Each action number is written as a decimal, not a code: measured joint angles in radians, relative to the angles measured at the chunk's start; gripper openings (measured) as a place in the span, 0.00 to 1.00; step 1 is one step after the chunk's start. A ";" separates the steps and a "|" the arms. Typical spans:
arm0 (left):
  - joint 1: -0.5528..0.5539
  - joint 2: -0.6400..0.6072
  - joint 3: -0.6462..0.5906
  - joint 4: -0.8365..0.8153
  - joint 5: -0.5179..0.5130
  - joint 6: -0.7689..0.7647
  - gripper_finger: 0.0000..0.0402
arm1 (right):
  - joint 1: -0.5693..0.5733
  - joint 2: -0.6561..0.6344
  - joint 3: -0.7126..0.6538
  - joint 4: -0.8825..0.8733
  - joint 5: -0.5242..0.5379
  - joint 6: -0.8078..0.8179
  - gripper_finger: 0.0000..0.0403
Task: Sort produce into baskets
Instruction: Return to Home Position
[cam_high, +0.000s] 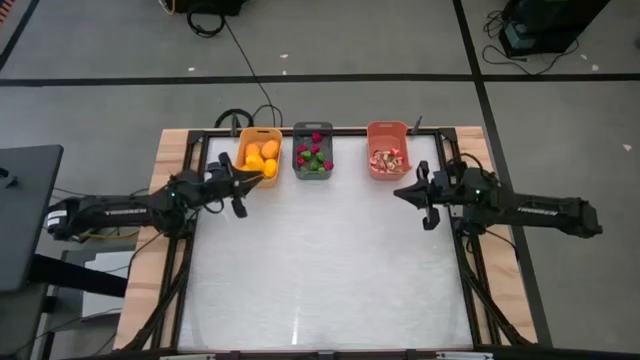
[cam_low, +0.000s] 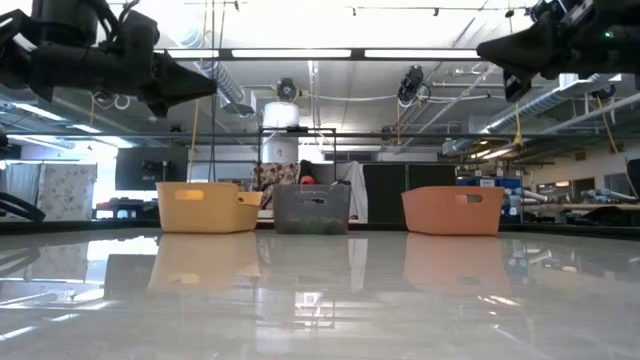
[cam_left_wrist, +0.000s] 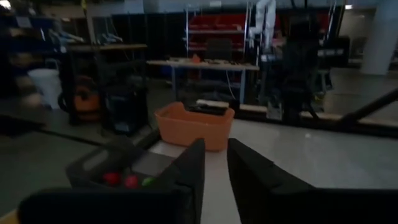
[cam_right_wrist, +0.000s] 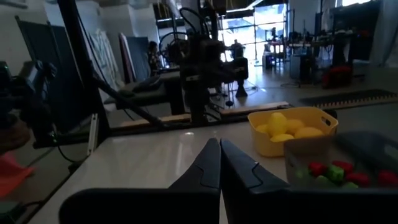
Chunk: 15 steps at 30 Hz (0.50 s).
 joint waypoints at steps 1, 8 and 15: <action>0.004 -0.012 0.000 0.000 0.000 0.000 0.17 | 0.003 -0.020 -0.011 -0.002 0.004 0.008 0.02; 0.011 -0.030 -0.061 0.138 0.002 -0.010 0.03 | 0.051 -0.117 -0.087 -0.010 0.085 0.044 0.02; 0.012 -0.030 -0.155 0.287 -0.013 -0.036 0.02 | 0.106 -0.137 -0.143 -0.008 0.186 0.049 0.02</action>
